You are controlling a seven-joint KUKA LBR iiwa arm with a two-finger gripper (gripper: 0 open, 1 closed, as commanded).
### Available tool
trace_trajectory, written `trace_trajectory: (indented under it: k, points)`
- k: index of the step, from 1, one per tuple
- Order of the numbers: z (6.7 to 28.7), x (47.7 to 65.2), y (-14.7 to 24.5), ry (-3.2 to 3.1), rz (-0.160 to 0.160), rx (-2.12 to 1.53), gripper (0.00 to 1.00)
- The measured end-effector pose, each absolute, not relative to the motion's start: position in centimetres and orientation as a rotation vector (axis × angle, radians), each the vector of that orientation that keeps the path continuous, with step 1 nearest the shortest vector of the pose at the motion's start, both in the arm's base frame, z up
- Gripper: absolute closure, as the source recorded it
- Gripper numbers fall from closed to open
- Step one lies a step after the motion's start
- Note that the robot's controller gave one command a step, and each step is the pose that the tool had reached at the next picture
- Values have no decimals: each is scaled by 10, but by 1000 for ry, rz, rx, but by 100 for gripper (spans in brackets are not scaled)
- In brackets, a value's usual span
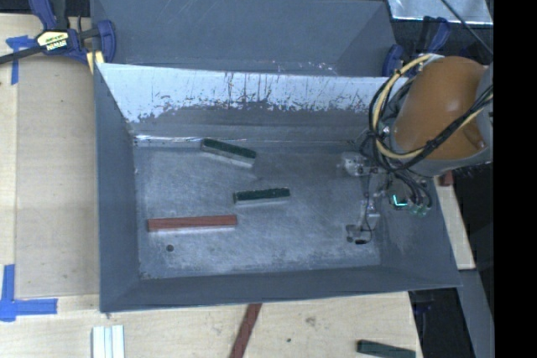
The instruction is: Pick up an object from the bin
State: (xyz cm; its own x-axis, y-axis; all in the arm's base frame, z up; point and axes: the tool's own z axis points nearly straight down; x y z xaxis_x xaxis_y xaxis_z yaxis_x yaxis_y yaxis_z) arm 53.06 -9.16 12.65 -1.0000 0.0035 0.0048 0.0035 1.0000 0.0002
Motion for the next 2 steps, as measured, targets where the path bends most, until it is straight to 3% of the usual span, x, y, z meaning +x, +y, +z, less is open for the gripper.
trace_trajectory:
  k: [2]
  points:
    - [122,542,-84,-3144,1,-159,0]
